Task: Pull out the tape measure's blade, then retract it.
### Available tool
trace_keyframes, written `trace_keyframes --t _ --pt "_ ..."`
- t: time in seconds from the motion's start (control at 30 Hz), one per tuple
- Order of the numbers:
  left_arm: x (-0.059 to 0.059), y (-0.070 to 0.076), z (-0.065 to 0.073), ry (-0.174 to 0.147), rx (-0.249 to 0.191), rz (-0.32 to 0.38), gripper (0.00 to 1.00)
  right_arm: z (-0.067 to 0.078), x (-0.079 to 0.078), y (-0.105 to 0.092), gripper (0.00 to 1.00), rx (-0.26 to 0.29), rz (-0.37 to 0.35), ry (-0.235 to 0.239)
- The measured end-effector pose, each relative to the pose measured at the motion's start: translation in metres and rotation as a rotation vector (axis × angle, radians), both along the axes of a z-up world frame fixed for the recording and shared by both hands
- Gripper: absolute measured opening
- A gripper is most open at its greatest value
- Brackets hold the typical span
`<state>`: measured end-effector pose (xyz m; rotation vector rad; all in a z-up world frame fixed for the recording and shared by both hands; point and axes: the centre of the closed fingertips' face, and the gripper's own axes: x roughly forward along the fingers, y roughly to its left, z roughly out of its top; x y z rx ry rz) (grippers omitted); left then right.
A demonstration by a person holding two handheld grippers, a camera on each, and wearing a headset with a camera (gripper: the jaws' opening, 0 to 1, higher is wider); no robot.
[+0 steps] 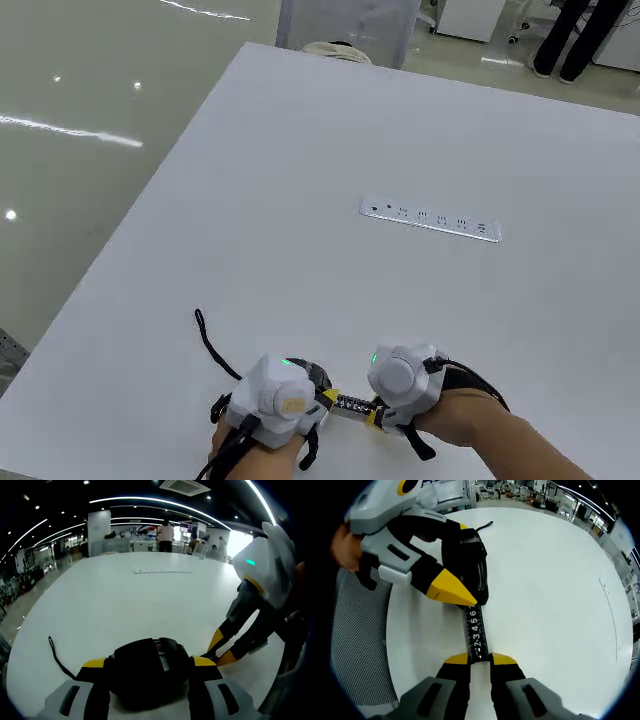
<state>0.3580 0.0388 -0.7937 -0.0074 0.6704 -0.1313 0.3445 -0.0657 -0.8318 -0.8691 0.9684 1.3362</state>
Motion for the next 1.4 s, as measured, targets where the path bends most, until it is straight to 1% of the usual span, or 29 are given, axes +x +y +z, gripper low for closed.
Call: trace_keyframes --t 0.33,0.67,0.73,1.03,1.07,1.17,1.4 --pt "0.0 0.0 -0.001 0.0 -0.002 0.0 0.6 0.0 0.0 0.01 0.14 0.011 0.004 0.001" --pt "0.0 0.0 -0.001 -0.002 -0.005 0.0 0.6 -0.001 -0.001 0.02 0.14 0.037 0.001 -0.004" --pt "0.0 0.001 -0.001 -0.005 -0.011 -0.001 0.6 0.0 -0.002 0.022 0.14 0.044 -0.001 -0.002" --pt "-0.001 0.001 0.0 -0.005 -0.015 -0.003 0.6 0.0 -0.002 0.027 0.14 0.059 0.004 0.0" --pt "-0.001 0.001 0.0 -0.004 -0.018 -0.002 0.6 0.0 -0.002 0.028 0.14 0.069 -0.006 0.005" --pt "-0.001 0.002 0.0 -0.007 -0.032 0.008 0.6 -0.001 -0.001 0.031 0.14 0.08 -0.006 0.001" --pt "-0.001 0.002 0.0 -0.011 -0.042 0.006 0.59 -0.002 -0.001 0.038 0.14 0.093 -0.003 -0.003"
